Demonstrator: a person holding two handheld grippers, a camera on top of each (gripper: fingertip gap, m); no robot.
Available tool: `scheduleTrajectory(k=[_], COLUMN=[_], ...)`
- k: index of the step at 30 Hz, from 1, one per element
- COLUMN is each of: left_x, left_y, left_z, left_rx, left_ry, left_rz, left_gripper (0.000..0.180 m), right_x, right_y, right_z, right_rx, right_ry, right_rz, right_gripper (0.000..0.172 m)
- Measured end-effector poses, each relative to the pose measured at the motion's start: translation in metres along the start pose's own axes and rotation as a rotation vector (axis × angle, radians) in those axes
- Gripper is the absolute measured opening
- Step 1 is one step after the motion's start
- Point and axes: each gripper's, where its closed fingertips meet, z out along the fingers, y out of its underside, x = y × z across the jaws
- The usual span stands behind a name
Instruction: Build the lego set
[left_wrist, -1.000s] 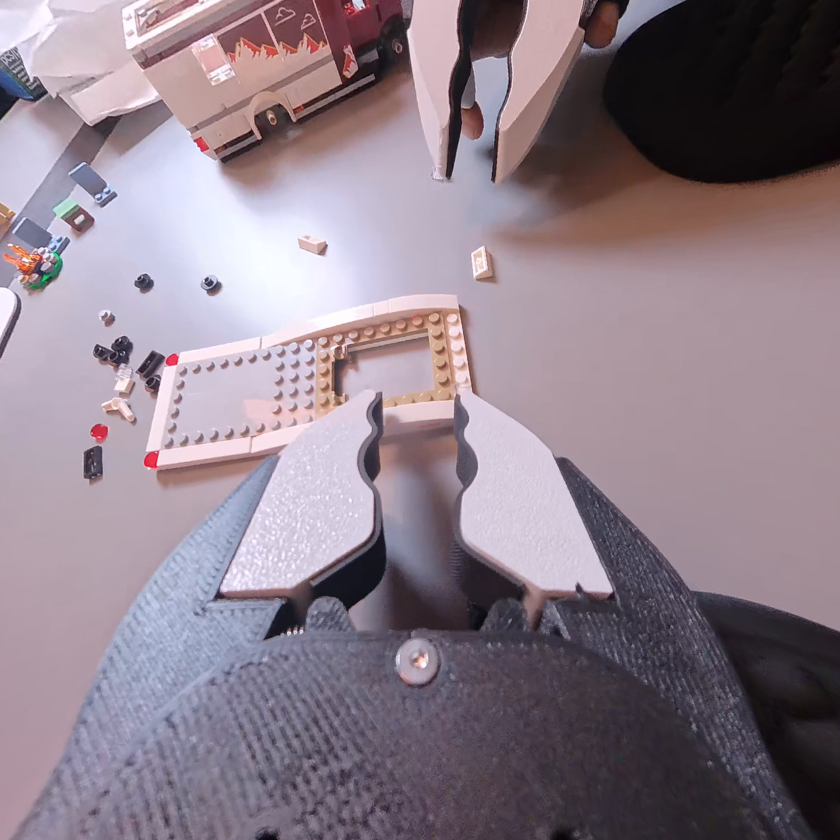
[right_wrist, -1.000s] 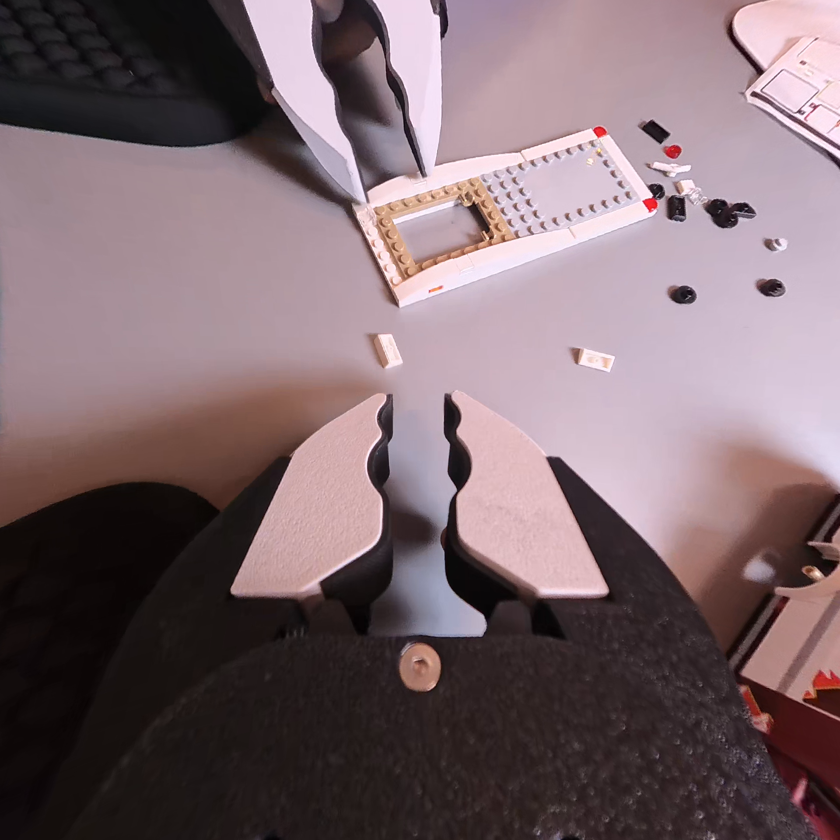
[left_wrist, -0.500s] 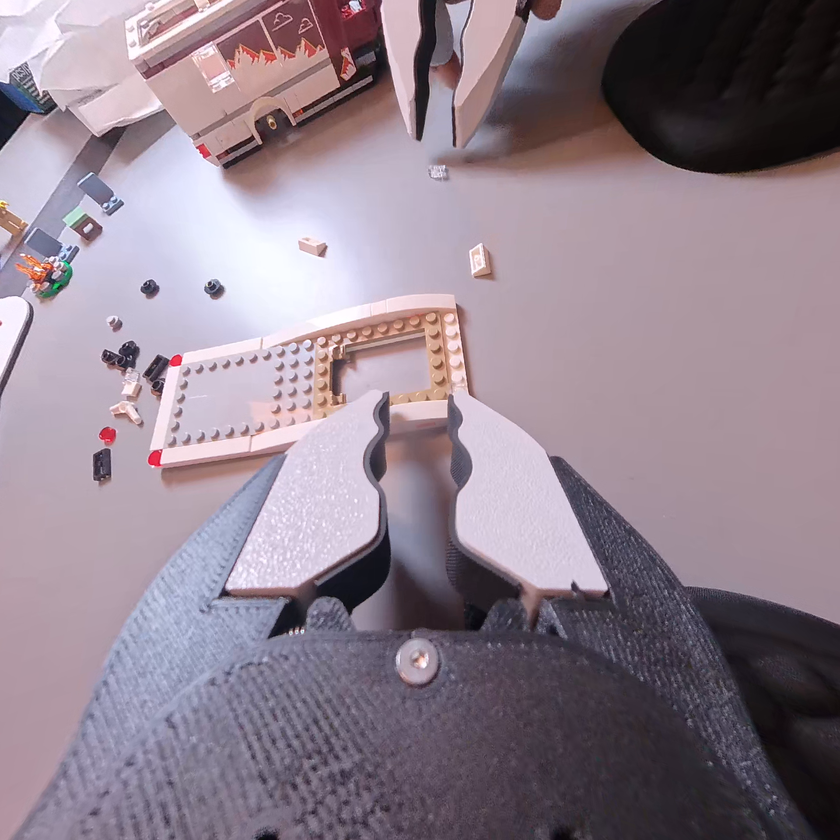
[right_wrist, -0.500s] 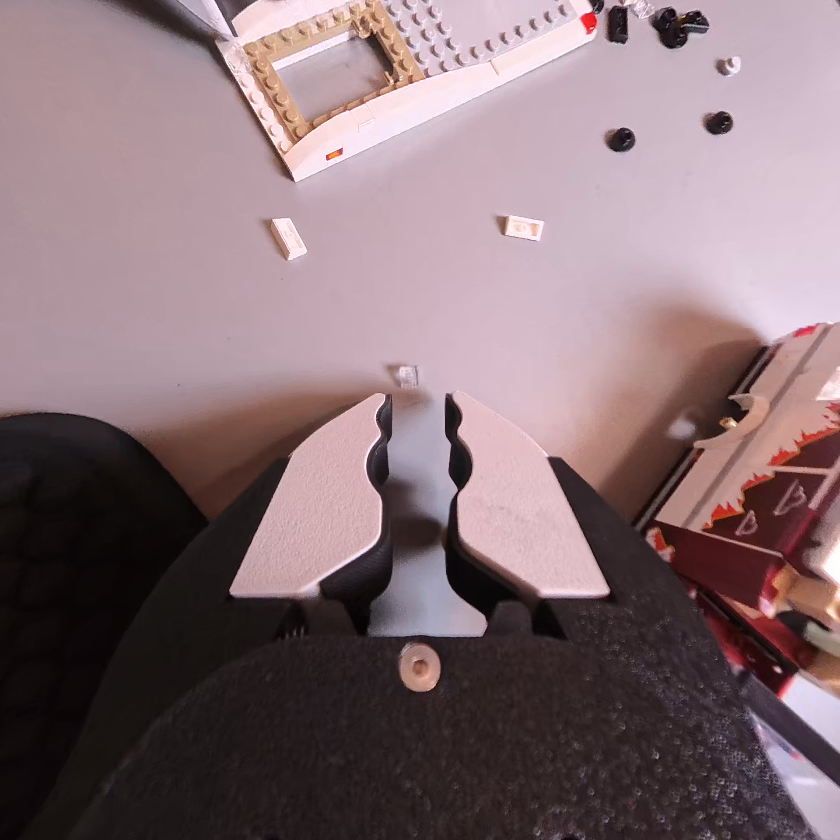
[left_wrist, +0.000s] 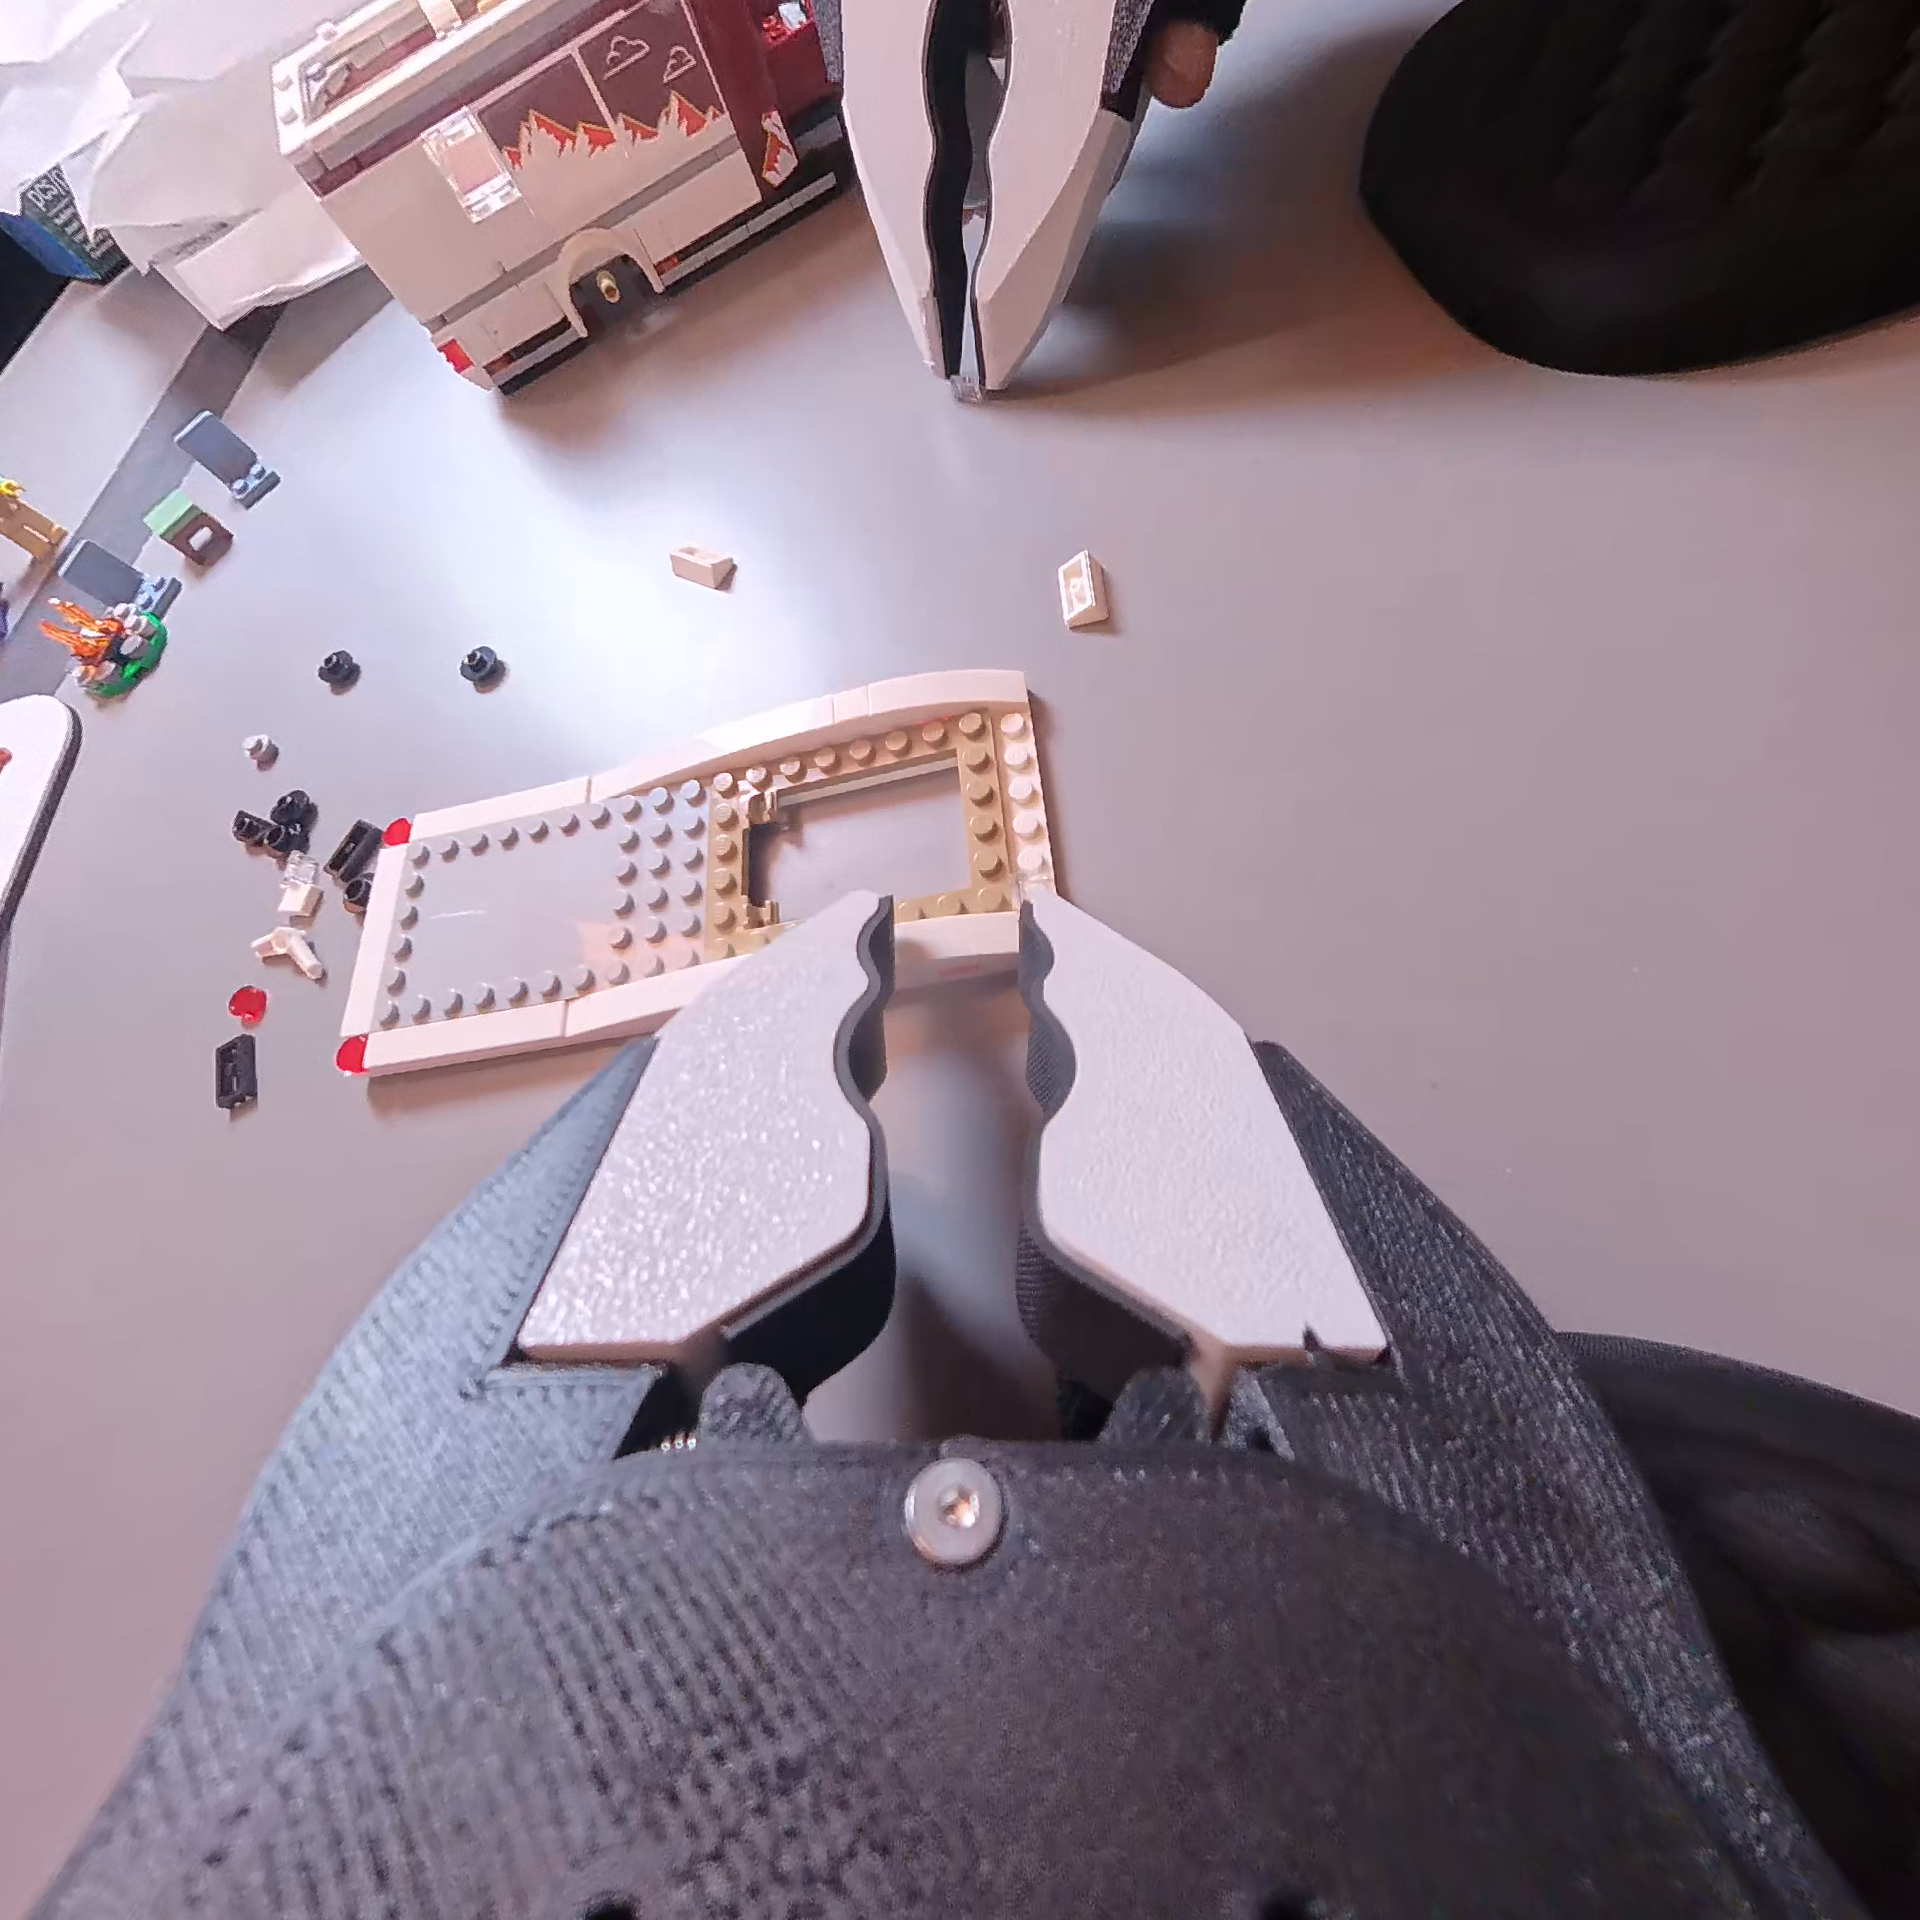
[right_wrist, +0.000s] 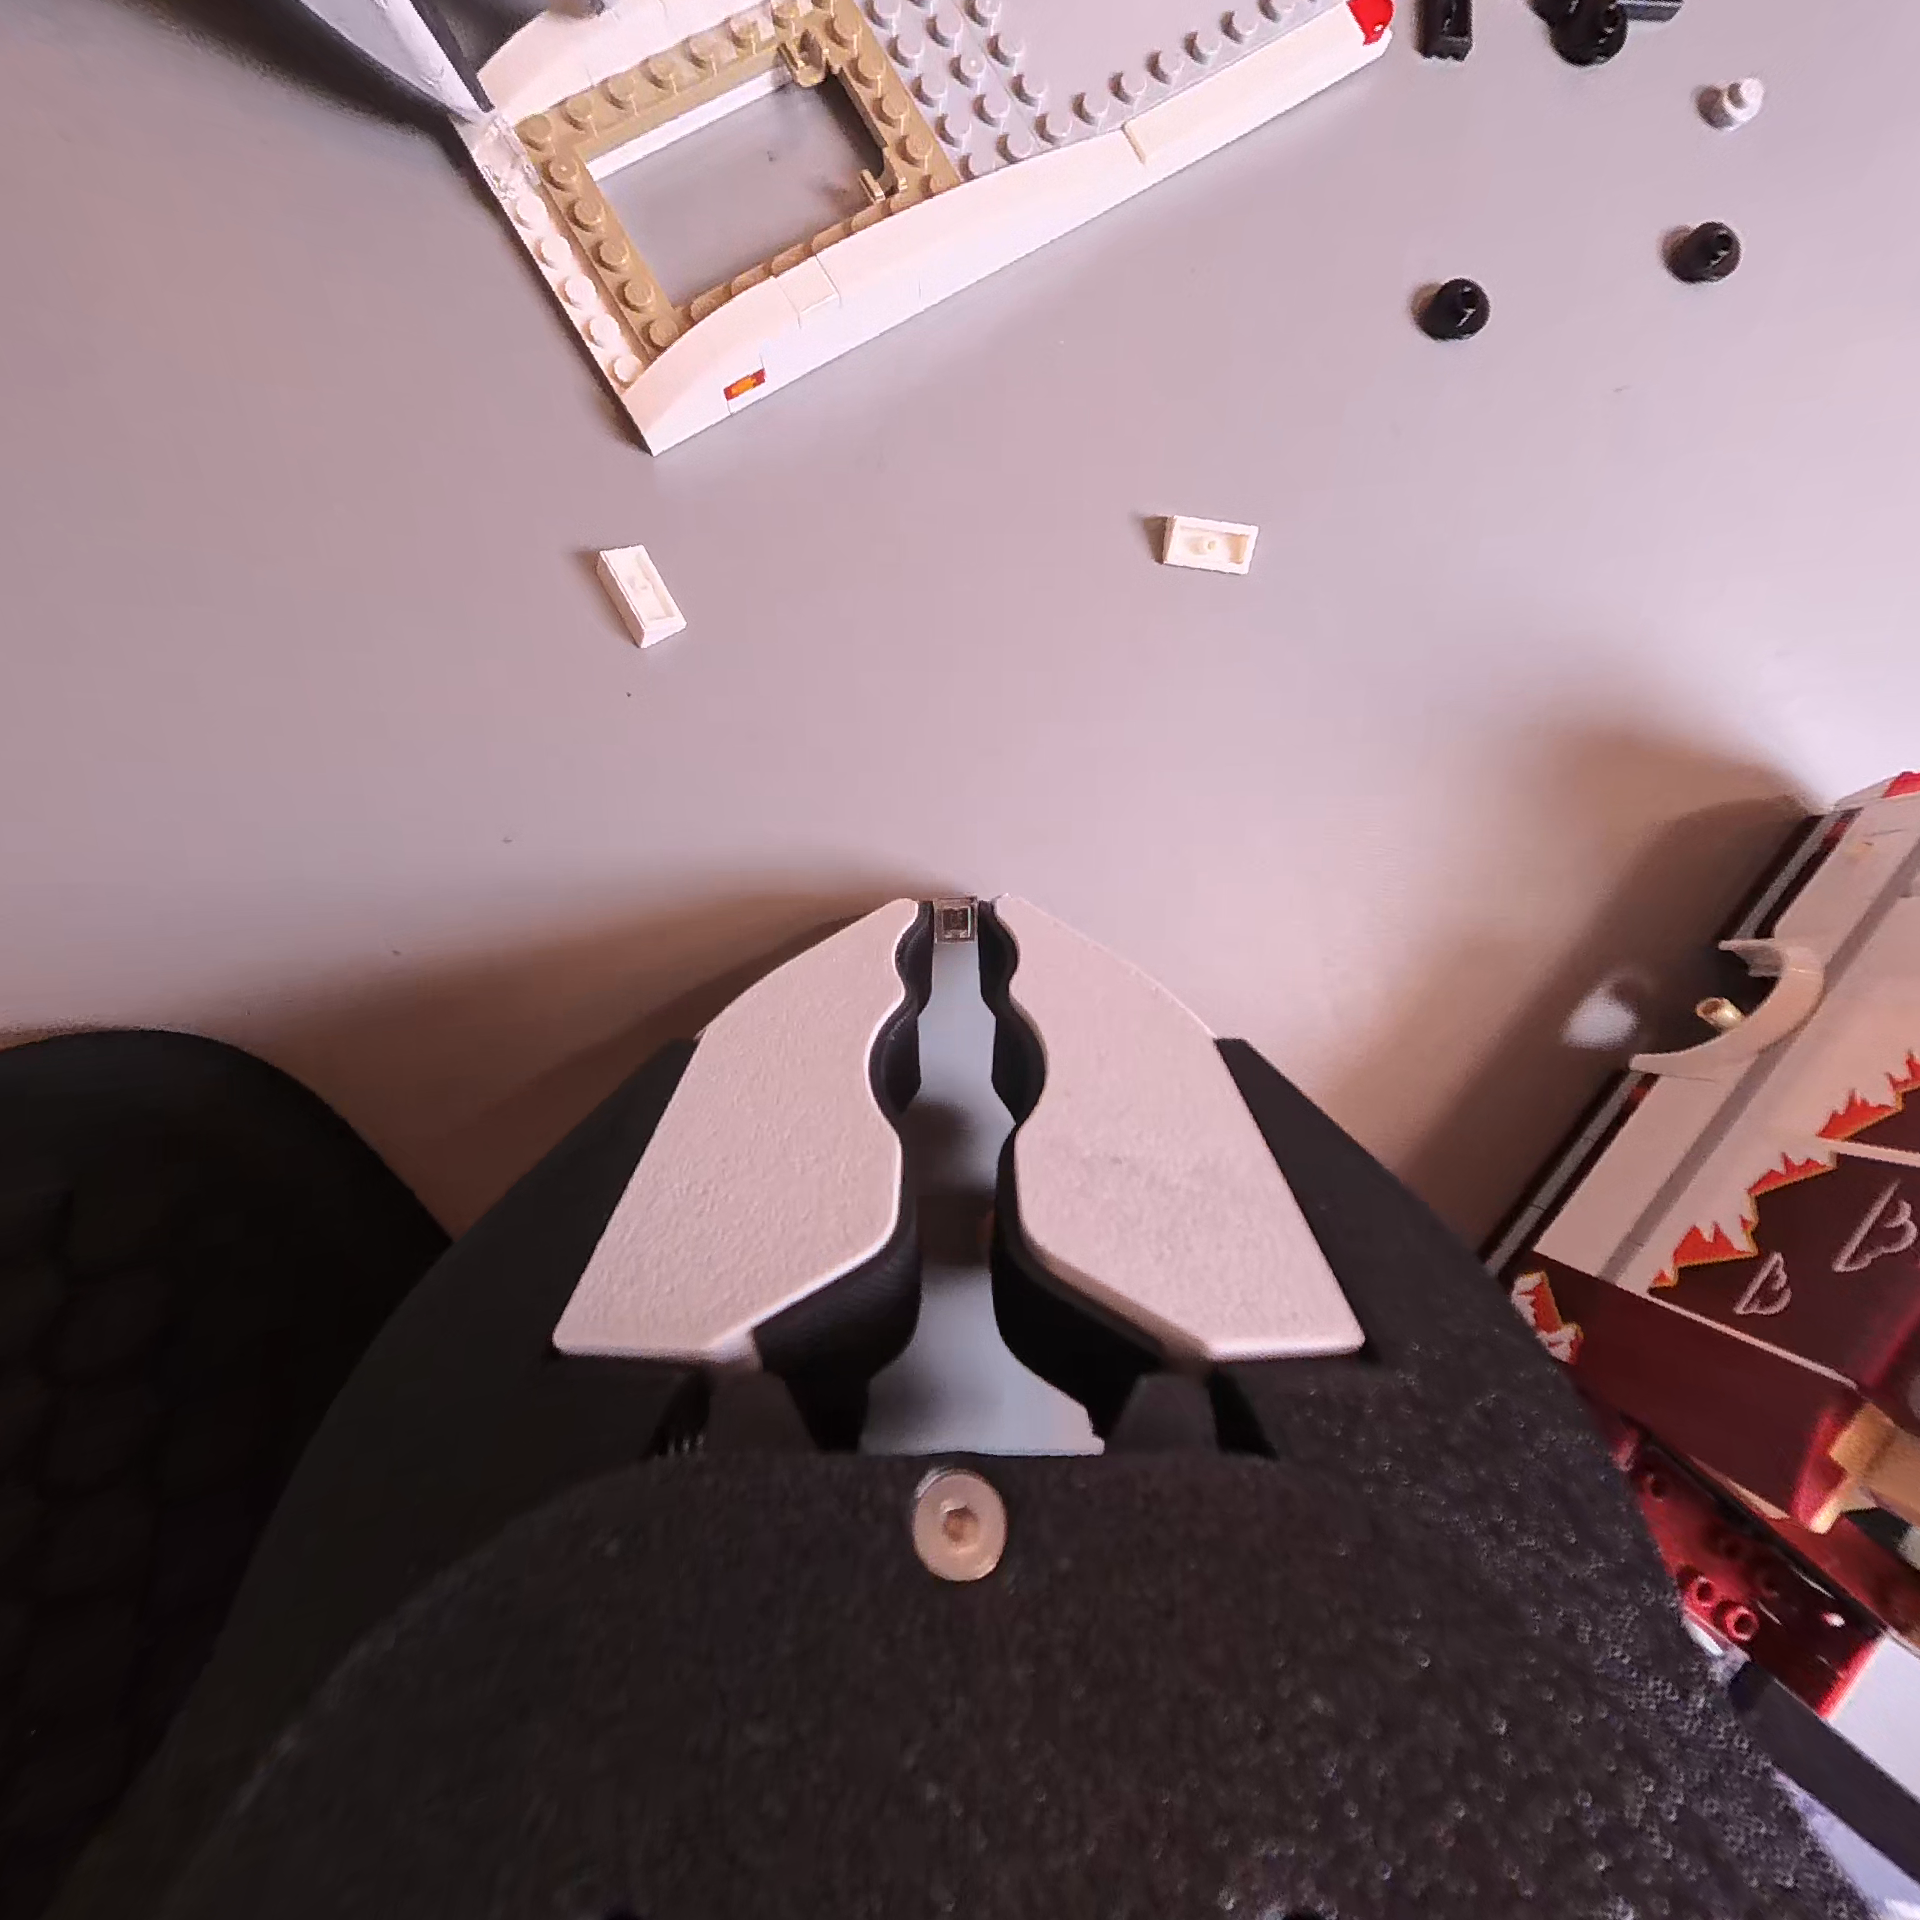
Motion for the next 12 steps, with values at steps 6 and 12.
scheduleTrajectory(k=[6,12], left_x=[0.0,0.0], left_y=[0.0,0.0], left_z=[0.0,0.0], left_rx=[0.001,0.002], left_ry=[-0.002,-0.006], left_rz=[0.003,0.005], left_gripper=[0.023,0.023], right_x=[-0.012,-0.026], right_y=[-0.009,-0.016], right_z=[0.004,0.006], right_rx=[0.02,0.013], right_ry=[-0.028,-0.053], right_rz=[-0.011,-0.039], right_gripper=[0.007,0.007])
